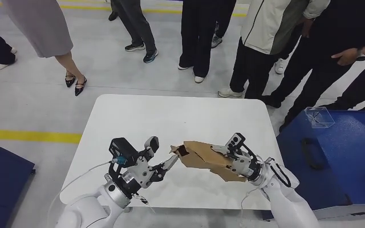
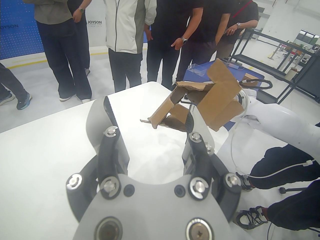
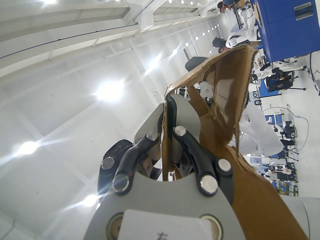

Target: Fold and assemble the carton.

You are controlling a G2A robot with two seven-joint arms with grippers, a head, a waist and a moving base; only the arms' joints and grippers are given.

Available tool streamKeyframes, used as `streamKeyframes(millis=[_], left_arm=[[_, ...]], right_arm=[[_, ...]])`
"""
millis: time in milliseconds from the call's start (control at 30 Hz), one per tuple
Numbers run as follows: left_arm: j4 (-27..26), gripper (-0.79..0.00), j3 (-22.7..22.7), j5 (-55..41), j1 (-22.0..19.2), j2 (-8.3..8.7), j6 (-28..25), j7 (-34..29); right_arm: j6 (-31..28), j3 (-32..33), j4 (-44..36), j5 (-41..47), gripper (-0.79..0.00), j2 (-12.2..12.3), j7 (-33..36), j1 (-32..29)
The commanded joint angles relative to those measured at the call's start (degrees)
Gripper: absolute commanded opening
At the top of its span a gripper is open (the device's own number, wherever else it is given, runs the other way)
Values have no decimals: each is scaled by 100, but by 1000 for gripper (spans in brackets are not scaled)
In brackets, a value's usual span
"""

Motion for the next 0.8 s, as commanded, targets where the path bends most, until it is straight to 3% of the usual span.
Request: streamKeyframes(millis=[0, 167, 600, 667, 700, 733, 767], left_arm=[[28, -274, -1, 22, -12, 1, 32, -31], [110, -394, 47, 4, -118, -2, 113, -162], [161, -471, 227, 39, -232, -7, 109, -246], [152, -563, 246, 54, -224, -6, 107, -235], [149, -717, 252, 68, -222, -6, 102, -228], [151, -785, 259, 79, -217, -5, 98, -228], [141, -785, 271, 85, -214, -4, 73, -224]], right_arm=[[11, -5, -4, 3, -785, 2, 5, 4], [40, -11, -36, -7, -785, 12, 37, -4], [31, -11, -78, -35, -785, 37, 96, -56], [22, -16, -90, -53, -785, 41, 105, -65], [19, -20, -92, -56, -785, 42, 113, -71], [15, -23, -93, -51, -785, 43, 119, -75], [15, -28, -91, -49, -785, 44, 114, -80]])
